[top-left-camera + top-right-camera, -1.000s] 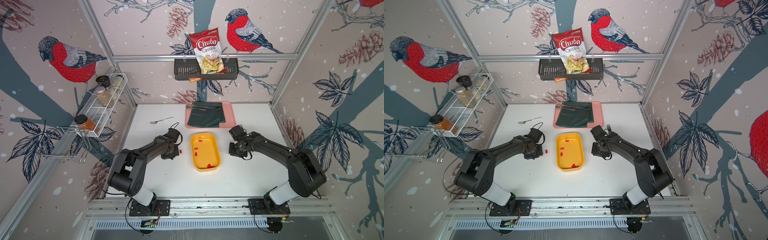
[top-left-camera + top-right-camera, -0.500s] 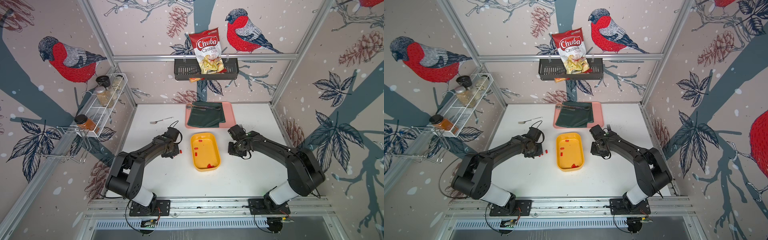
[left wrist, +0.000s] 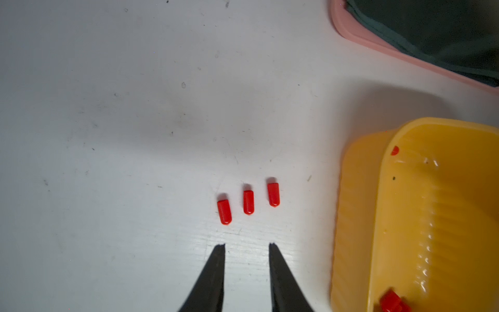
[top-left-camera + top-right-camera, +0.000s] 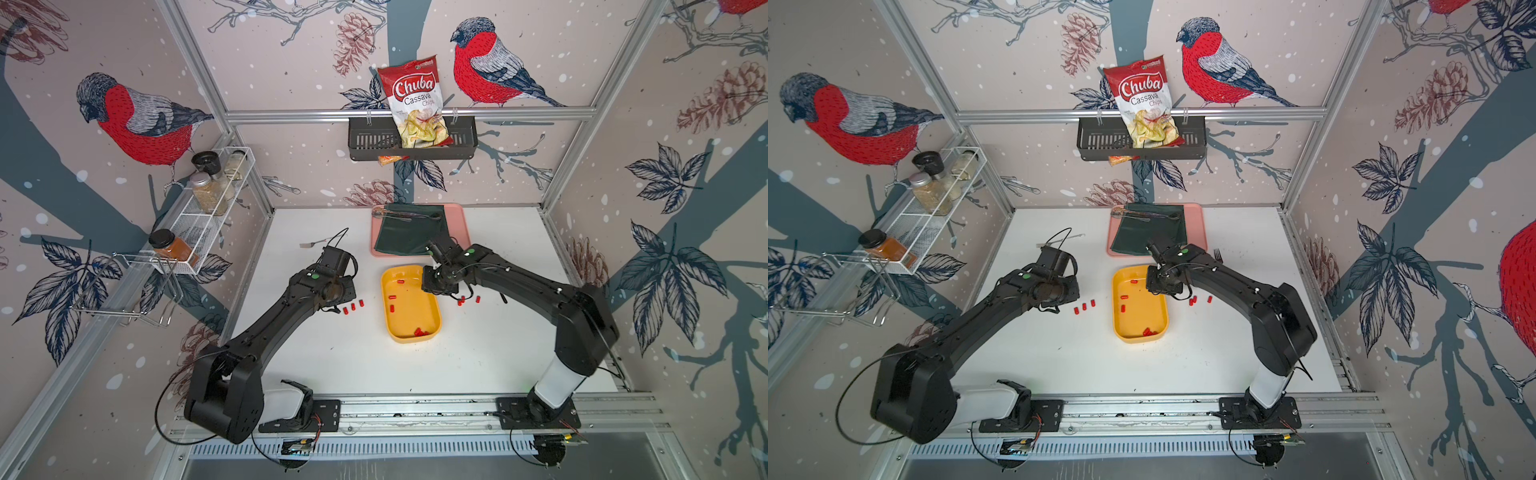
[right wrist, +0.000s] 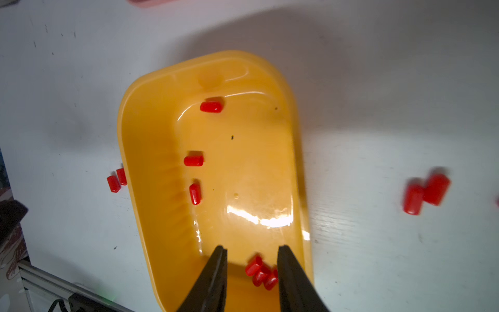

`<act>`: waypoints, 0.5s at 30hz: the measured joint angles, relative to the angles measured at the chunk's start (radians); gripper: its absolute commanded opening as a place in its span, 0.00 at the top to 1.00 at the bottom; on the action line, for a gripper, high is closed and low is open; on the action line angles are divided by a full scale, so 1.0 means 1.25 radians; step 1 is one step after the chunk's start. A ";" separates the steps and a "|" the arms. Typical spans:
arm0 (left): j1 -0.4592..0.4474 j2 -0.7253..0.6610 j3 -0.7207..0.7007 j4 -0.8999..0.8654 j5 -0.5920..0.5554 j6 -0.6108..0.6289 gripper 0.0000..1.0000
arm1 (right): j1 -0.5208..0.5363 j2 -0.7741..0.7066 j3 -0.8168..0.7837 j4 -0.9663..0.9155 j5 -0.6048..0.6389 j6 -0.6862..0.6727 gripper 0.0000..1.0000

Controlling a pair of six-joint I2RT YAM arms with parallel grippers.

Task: Take the screw protection sleeves out of the storage box
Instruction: Place the screw protection sleeve at the center of the board, then pick up the screw protection sleeve from the storage box.

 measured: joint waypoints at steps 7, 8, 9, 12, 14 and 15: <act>-0.026 -0.068 -0.091 0.050 0.099 -0.048 0.75 | 0.088 0.190 0.105 0.011 -0.042 0.033 0.65; -0.032 -0.070 -0.103 0.059 0.107 -0.057 0.76 | 0.092 0.204 0.115 0.011 -0.042 0.034 0.65; -0.039 -0.071 -0.113 0.065 0.116 -0.068 0.76 | 0.096 0.217 0.125 0.012 -0.042 0.036 0.65; -0.055 -0.071 -0.133 0.083 0.131 -0.086 0.77 | 0.102 0.243 0.144 0.012 -0.042 0.039 0.65; -0.061 -0.071 -0.141 0.097 0.143 -0.087 0.77 | 0.104 0.253 0.146 0.011 -0.042 0.041 0.65; -0.063 -0.071 -0.143 0.101 0.144 -0.089 0.78 | 0.106 0.257 0.146 0.010 -0.042 0.047 0.66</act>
